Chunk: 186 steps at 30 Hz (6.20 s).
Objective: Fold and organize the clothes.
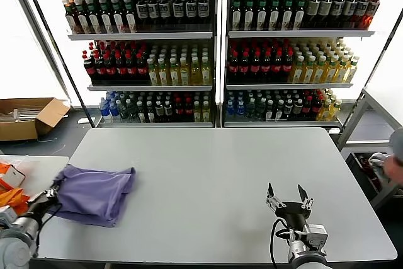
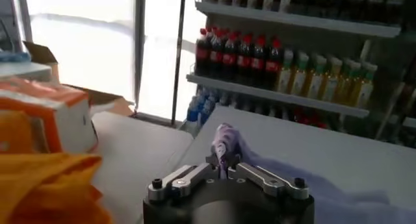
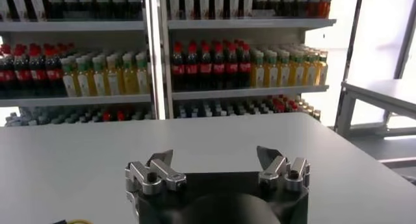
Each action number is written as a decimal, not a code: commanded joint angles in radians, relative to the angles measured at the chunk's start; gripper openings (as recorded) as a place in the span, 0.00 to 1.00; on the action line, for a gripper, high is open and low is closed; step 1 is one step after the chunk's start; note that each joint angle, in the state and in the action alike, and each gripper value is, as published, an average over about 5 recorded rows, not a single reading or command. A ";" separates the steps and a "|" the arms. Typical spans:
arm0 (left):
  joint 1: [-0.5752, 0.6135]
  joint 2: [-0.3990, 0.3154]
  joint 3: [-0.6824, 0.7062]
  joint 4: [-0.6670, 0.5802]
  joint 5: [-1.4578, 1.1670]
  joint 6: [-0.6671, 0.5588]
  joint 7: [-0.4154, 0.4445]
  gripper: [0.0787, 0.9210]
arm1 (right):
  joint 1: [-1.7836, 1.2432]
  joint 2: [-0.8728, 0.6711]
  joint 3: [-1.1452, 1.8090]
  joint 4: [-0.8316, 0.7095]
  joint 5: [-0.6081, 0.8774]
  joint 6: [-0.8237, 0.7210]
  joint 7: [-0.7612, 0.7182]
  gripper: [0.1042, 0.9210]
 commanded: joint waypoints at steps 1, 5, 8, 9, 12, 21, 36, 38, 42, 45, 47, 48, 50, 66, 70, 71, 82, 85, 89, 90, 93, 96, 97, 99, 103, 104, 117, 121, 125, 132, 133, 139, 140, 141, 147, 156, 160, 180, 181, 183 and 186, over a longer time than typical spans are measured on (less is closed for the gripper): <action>0.028 0.181 -0.301 -0.093 0.019 -0.004 -0.031 0.05 | 0.020 -0.001 -0.008 -0.020 0.007 0.001 0.000 0.88; 0.066 0.171 -0.270 -0.187 0.056 -0.004 -0.010 0.05 | 0.029 0.005 -0.015 -0.036 0.007 0.001 0.000 0.88; 0.076 0.104 -0.147 -0.262 0.144 -0.014 0.006 0.05 | 0.031 0.009 -0.018 -0.042 0.006 0.001 0.000 0.88; 0.080 0.076 -0.085 -0.279 0.187 -0.023 0.015 0.05 | 0.030 0.010 -0.017 -0.042 0.005 0.000 0.000 0.88; 0.089 -0.006 0.135 -0.278 0.337 -0.072 0.055 0.05 | 0.023 0.012 -0.010 -0.039 0.003 0.000 0.000 0.88; 0.005 -0.168 0.533 -0.187 0.464 -0.098 0.098 0.05 | -0.026 0.021 0.006 -0.035 -0.015 0.012 -0.003 0.88; -0.043 -0.117 0.538 -0.326 0.239 -0.024 0.029 0.05 | -0.043 0.053 -0.012 -0.057 -0.057 0.023 -0.011 0.88; -0.044 -0.122 0.550 -0.352 0.181 -0.045 0.035 0.06 | -0.037 0.054 -0.017 -0.058 -0.056 0.021 -0.011 0.88; -0.052 -0.128 0.568 -0.401 0.049 -0.068 0.035 0.18 | -0.025 0.057 -0.028 -0.061 -0.055 0.013 -0.008 0.88; -0.057 -0.129 0.565 -0.413 0.009 -0.070 0.027 0.28 | -0.009 0.060 -0.041 -0.067 -0.037 0.005 0.000 0.88; -0.059 -0.127 0.551 -0.405 0.008 -0.072 0.011 0.34 | 0.009 0.061 -0.051 -0.068 0.020 -0.003 0.014 0.88; -0.058 -0.126 0.542 -0.401 0.008 -0.073 -0.001 0.38 | 0.019 0.062 -0.057 -0.066 0.066 -0.010 0.022 0.88; -0.056 -0.124 0.521 -0.393 0.021 -0.071 -0.031 0.44 | 0.048 0.063 -0.070 -0.063 0.189 -0.029 0.038 0.88; 0.038 -0.161 0.434 -0.386 0.298 0.012 -0.166 0.88 | 0.426 0.016 -0.396 -0.092 0.901 -0.228 0.165 0.88; 0.050 -0.170 0.421 -0.381 0.301 0.015 -0.167 0.88 | 0.511 -0.020 -0.455 -0.139 0.990 -0.229 0.185 0.88; 0.052 -0.172 0.419 -0.380 0.301 0.016 -0.168 0.88 | 0.526 -0.025 -0.469 -0.149 1.004 -0.229 0.188 0.88; 0.063 -0.201 0.399 -0.360 0.315 0.012 -0.171 0.88 | 0.561 0.039 -0.552 -0.212 1.002 -0.226 0.207 0.88; 0.061 -0.202 0.397 -0.361 0.316 0.011 -0.170 0.88 | 0.557 0.057 -0.568 -0.229 0.988 -0.225 0.209 0.88; 0.062 -0.201 0.394 -0.364 0.318 0.011 -0.169 0.88 | 0.558 0.075 -0.573 -0.260 0.958 -0.224 0.224 0.88; 0.062 -0.200 0.393 -0.363 0.318 0.012 -0.169 0.88 | 0.558 0.079 -0.572 -0.264 0.954 -0.224 0.229 0.88; 0.064 -0.197 0.391 -0.360 0.318 0.012 -0.168 0.88 | 0.557 0.087 -0.571 -0.268 0.956 -0.224 0.237 0.86; 0.063 -0.195 0.391 -0.360 0.317 0.013 -0.168 0.88 | 0.554 0.091 -0.573 -0.276 0.953 -0.224 0.242 0.78; 0.062 -0.195 0.391 -0.361 0.316 0.013 -0.168 0.88 | 0.552 0.093 -0.572 -0.280 0.950 -0.223 0.243 0.75; 0.060 -0.195 0.392 -0.360 0.316 0.014 -0.168 0.88 | 0.549 0.096 -0.571 -0.288 0.945 -0.223 0.244 0.68; 0.059 -0.194 0.393 -0.357 0.315 0.016 -0.167 0.88 | 0.545 0.097 -0.568 -0.300 0.942 -0.223 0.244 0.61; 0.059 -0.194 0.393 -0.357 0.315 0.016 -0.167 0.88 | 0.545 0.096 -0.568 -0.303 0.942 -0.223 0.244 0.60; 0.063 -0.201 0.389 -0.360 0.313 0.018 -0.166 0.88 | 0.548 0.106 -0.561 -0.327 0.937 -0.224 0.226 0.27; 0.067 -0.203 0.387 -0.362 0.313 0.018 -0.166 0.88 | 0.546 0.113 -0.564 -0.338 0.925 -0.224 0.215 0.13; 0.071 -0.203 0.386 -0.363 0.313 0.018 -0.165 0.88 | 0.541 0.115 -0.568 -0.341 0.894 -0.223 0.204 0.02; 0.068 -0.203 0.390 -0.355 0.313 0.017 -0.165 0.88 | 0.529 0.090 -0.539 -0.323 0.881 -0.223 0.212 0.00; 0.066 -0.204 0.392 -0.354 0.313 0.017 -0.165 0.88 | 0.528 0.086 -0.534 -0.320 0.882 -0.223 0.213 0.00; 0.058 -0.207 0.400 -0.353 0.313 0.017 -0.165 0.88 | 0.494 0.038 -0.466 -0.251 0.905 -0.224 0.218 0.00; 0.058 -0.208 0.402 -0.354 0.313 0.017 -0.164 0.88 | 0.480 0.024 -0.449 -0.236 0.909 -0.224 0.217 0.00; 0.058 -0.209 0.403 -0.355 0.313 0.016 -0.163 0.88 | 0.465 0.010 -0.432 -0.223 0.911 -0.224 0.215 0.00; 0.054 -0.211 0.412 -0.353 0.314 0.016 -0.161 0.88 | 0.362 -0.076 -0.328 -0.163 0.924 -0.224 0.192 0.00; 0.061 -0.214 0.424 -0.364 0.316 0.015 -0.159 0.88 | 0.152 -0.196 -0.232 -0.036 0.828 -0.223 0.156 0.00; 0.065 -0.216 0.424 -0.373 0.316 0.015 -0.159 0.88 | 0.076 -0.248 -0.222 0.010 0.691 -0.213 0.145 0.00; 0.067 -0.225 0.424 -0.377 0.316 0.018 -0.161 0.88 | 0.037 -0.282 -0.241 0.099 0.309 -0.221 0.005 0.25; 0.066 -0.226 0.424 -0.377 0.316 0.019 -0.161 0.88 | 0.048 -0.277 -0.236 0.106 0.285 -0.215 -0.007 0.28; 0.062 -0.227 0.424 -0.376 0.316 0.020 -0.161 0.88 | 0.074 -0.266 -0.229 0.115 0.224 -0.199 -0.040 0.36; 0.054 -0.228 0.425 -0.375 0.316 0.025 -0.161 0.88 | 0.150 -0.234 -0.239 0.090 0.175 -0.188 -0.093 0.46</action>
